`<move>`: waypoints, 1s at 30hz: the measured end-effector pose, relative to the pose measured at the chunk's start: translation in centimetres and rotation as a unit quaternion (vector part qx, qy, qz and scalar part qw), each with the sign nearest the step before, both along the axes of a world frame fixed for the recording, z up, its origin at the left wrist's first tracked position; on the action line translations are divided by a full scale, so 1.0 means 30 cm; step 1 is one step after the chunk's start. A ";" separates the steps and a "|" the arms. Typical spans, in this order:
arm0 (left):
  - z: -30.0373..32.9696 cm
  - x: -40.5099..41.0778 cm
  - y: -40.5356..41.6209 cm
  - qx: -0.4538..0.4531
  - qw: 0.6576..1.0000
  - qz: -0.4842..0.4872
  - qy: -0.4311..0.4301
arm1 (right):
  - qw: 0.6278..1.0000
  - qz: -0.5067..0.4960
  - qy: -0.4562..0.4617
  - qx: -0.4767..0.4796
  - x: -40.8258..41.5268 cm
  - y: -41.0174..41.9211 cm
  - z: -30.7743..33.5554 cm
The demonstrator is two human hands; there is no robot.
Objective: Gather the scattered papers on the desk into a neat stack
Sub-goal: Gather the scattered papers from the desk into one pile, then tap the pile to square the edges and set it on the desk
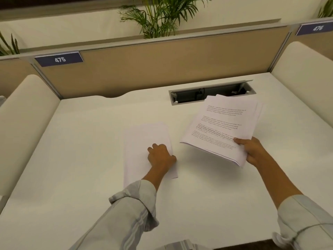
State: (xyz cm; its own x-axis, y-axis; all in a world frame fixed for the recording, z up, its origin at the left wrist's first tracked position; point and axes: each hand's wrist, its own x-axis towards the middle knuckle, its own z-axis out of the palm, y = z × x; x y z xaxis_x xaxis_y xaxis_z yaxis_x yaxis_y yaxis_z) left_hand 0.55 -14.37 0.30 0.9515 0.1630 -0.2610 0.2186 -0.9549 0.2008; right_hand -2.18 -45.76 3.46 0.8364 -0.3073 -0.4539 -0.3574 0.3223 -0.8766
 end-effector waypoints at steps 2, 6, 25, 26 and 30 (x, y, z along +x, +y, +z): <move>0.002 0.016 0.000 0.015 1.000 -0.008 0.005 | 1.000 0.002 0.002 0.004 -0.006 0.000 -0.014; 0.007 0.029 0.045 -0.009 0.999 0.014 -0.032 | 1.000 0.010 0.000 0.016 -0.015 0.005 -0.031; 0.457 0.130 0.236 -0.743 0.665 0.074 0.020 | 0.993 0.116 -0.017 -0.024 0.069 0.239 -0.020; 0.442 0.125 0.232 -0.722 0.686 0.087 0.022 | 0.991 0.128 -0.024 -0.025 0.071 0.251 -0.010; 0.369 0.108 0.183 -0.628 0.762 0.159 0.013 | 0.981 0.184 -0.054 -0.029 0.075 0.299 0.027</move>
